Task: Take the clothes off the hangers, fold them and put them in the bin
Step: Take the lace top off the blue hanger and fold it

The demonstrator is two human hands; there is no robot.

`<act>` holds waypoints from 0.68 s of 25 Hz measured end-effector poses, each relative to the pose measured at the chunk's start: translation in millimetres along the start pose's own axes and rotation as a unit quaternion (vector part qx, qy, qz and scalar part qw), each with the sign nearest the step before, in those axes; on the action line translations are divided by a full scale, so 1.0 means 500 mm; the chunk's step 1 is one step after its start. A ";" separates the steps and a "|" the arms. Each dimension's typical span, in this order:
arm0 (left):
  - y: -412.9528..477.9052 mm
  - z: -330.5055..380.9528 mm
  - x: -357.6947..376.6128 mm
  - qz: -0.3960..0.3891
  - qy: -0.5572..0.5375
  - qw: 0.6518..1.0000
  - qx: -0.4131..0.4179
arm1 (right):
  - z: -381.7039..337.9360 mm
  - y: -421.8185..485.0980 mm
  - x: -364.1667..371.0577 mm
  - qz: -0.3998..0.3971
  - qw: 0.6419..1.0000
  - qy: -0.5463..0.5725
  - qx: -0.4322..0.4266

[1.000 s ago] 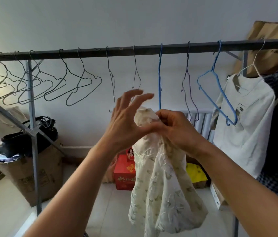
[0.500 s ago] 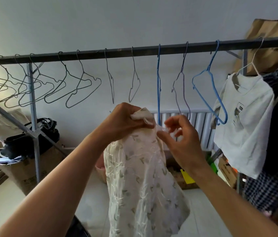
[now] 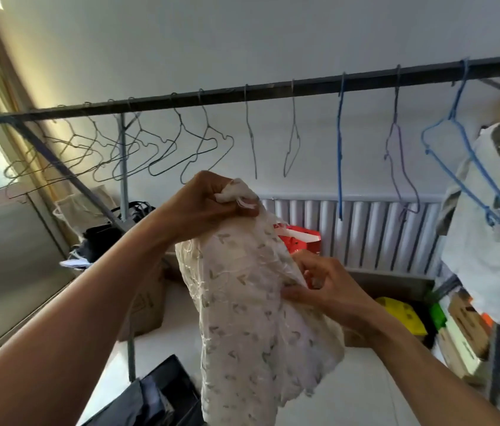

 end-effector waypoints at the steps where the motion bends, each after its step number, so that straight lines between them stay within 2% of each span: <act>1: -0.009 0.000 -0.010 0.001 0.002 1.000 -0.013 | -0.008 0.001 0.008 0.002 1.000 0.030 0.000; 4: -0.036 0.003 -0.031 -0.001 0.015 0.999 -0.030 | -0.027 0.016 0.034 -0.018 0.997 0.073 0.009; 8: -0.057 0.010 -0.035 -0.021 0.044 0.997 -0.053 | -0.051 0.027 0.048 -0.091 0.990 0.106 -0.007; 13: -0.088 0.041 -0.036 -0.006 0.051 0.997 -0.062 | -0.033 0.027 0.055 -0.146 0.960 0.238 -0.018; 15: -0.109 0.048 -0.042 0.009 0.053 0.995 -0.085 | -0.034 0.023 0.050 -0.155 0.962 0.225 -0.018; 17: -0.124 0.050 -0.037 0.020 0.047 0.993 -0.111 | -0.043 0.018 0.044 -0.113 0.985 0.127 -0.041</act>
Point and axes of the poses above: each hand's wrist, its own y-axis towards the middle knuckle, its own x-axis out of the palm, z = x × y, the point moved 2 cm from there along y, towards the middle knuckle
